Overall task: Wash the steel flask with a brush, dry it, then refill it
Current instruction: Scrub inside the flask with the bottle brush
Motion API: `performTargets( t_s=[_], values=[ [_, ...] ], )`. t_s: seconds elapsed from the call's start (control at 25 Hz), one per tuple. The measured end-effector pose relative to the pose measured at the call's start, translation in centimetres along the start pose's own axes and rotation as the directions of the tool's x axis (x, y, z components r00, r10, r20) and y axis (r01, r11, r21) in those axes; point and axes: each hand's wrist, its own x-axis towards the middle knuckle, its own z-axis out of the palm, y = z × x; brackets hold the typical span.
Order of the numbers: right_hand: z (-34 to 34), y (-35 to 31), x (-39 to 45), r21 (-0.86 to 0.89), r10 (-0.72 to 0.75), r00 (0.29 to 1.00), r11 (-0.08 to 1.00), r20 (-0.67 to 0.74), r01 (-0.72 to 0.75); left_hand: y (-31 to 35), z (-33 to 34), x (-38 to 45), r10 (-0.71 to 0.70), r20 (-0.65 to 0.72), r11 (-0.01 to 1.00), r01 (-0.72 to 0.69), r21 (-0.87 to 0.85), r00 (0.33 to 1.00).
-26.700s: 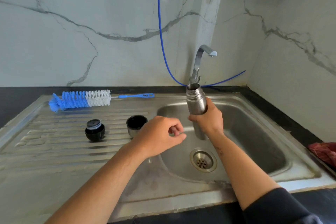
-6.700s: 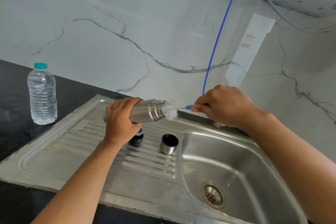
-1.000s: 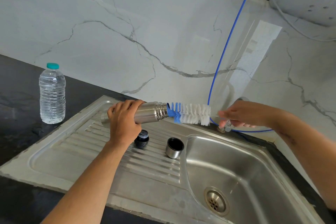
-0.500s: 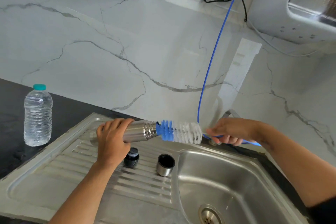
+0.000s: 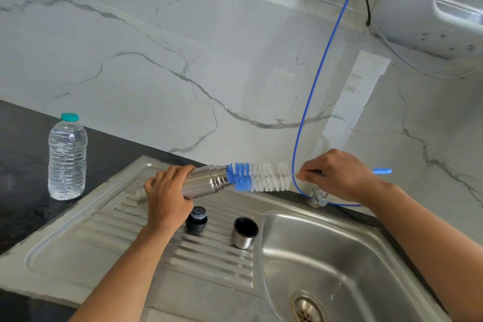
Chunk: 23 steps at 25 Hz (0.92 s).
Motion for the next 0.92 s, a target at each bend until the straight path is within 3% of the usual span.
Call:
performTargets(
  t_s=[0.08,0.2,0.36,0.48,0.56,0.64,0.76,0.92],
  values=[
    [-1.3,0.7,0.2,0.247,0.072,0.961,0.959,0.268,-0.141,0.0,0.0,0.0,0.050,0.010,0.999,-0.050,0.013,0.999],
    [-1.8,1.8,-0.1,0.476,0.064,0.834,0.796,0.547,-0.373,0.5,-0.2,0.0,0.090,0.008,0.996,-0.090,0.004,0.996],
    [-0.7,3.8,-1.1,0.553,-0.018,0.685,0.606,0.729,-0.573,0.2,-0.4,0.1,0.062,-0.004,0.998,-0.062,-0.004,0.998],
    [-0.1,5.4,-2.3,0.520,0.076,0.690,0.599,0.719,-0.608,-0.1,-0.4,0.2,-0.060,-0.036,0.997,0.057,-0.057,0.998],
    [0.6,5.5,-2.8,0.490,0.109,0.706,0.645,0.700,-0.586,0.3,-0.3,0.0,-0.046,-0.040,0.997,0.044,-0.059,0.998],
    [1.7,5.1,-2.9,0.516,0.122,0.725,0.624,0.678,-0.588,0.5,-0.3,0.0,-0.054,-0.040,0.997,0.052,-0.066,0.998],
    [3.0,4.7,-2.8,0.570,0.149,0.770,0.589,0.620,-0.573,0.5,-0.6,0.0,-0.122,-0.045,0.988,0.117,-0.102,0.992],
    [5.1,3.8,-2.0,0.587,0.191,0.858,0.658,0.476,-0.472,1.0,-1.0,0.3,-0.153,-0.059,0.977,0.142,-0.161,0.986]
  ],
)
